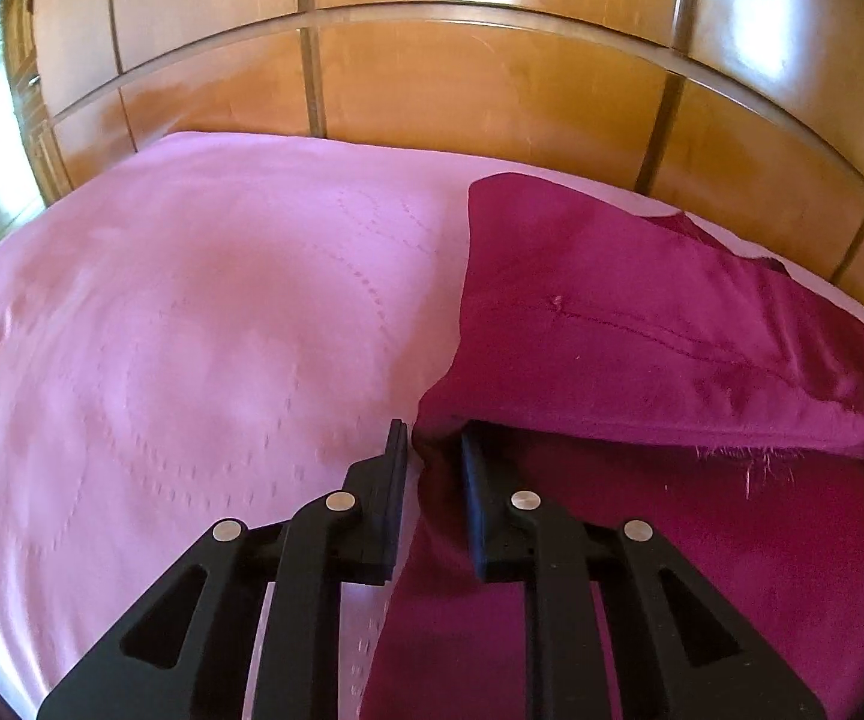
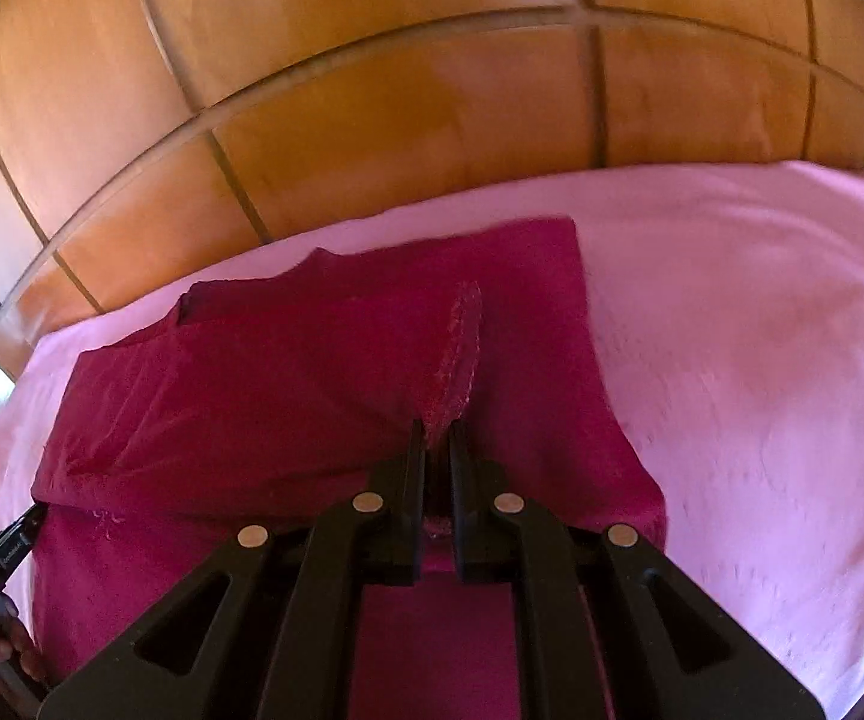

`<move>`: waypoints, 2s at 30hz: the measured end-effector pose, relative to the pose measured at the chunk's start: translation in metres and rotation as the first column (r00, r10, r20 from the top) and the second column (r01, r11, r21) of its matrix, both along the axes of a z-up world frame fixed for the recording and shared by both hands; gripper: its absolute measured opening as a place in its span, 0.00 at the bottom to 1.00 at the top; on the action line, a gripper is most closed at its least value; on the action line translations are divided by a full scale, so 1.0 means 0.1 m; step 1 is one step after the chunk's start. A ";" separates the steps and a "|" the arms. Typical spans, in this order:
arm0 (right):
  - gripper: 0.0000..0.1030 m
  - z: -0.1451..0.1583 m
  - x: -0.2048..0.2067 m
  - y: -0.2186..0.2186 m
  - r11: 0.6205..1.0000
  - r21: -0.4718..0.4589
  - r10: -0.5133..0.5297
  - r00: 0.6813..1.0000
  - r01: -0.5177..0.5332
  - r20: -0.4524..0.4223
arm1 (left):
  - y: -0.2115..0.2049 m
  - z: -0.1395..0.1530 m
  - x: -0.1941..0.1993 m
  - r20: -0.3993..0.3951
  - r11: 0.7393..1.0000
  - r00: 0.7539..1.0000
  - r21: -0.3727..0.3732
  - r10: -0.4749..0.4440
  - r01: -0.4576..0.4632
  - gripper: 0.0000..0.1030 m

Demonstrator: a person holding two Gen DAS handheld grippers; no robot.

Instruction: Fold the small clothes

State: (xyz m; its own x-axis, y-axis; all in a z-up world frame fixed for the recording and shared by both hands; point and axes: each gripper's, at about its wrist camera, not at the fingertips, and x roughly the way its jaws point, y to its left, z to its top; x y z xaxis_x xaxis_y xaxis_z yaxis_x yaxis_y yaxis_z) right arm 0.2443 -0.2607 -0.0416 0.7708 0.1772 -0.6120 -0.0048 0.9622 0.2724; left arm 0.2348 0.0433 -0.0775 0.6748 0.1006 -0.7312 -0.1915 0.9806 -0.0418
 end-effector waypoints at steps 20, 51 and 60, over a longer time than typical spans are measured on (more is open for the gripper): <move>0.05 0.04 -0.26 -0.13 0.998 -0.060 -0.018 0.999 0.020 0.040 | -0.26 0.16 0.09 0.048 0.970 0.974 -0.095 -0.221 0.224 0.38; 0.75 0.24 0.12 0.42 0.985 -0.149 0.099 0.993 -0.089 0.063 | 0.85 -0.16 1.44 -0.036 0.658 0.986 -0.748 -0.165 0.083 0.44; 0.76 0.00 0.25 0.38 0.980 -0.196 0.044 0.999 -0.045 -0.012 | 0.48 0.33 1.11 0.196 0.848 0.965 -0.467 -0.176 0.250 0.12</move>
State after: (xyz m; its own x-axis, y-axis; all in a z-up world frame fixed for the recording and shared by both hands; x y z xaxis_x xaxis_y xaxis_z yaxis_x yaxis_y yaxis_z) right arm 0.2696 -0.2223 -0.0419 0.7598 0.0872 -0.6443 -0.0473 0.9958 0.0790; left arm 0.3457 0.0914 -0.0443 0.7377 -0.3984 -0.5450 0.0635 0.8446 -0.5316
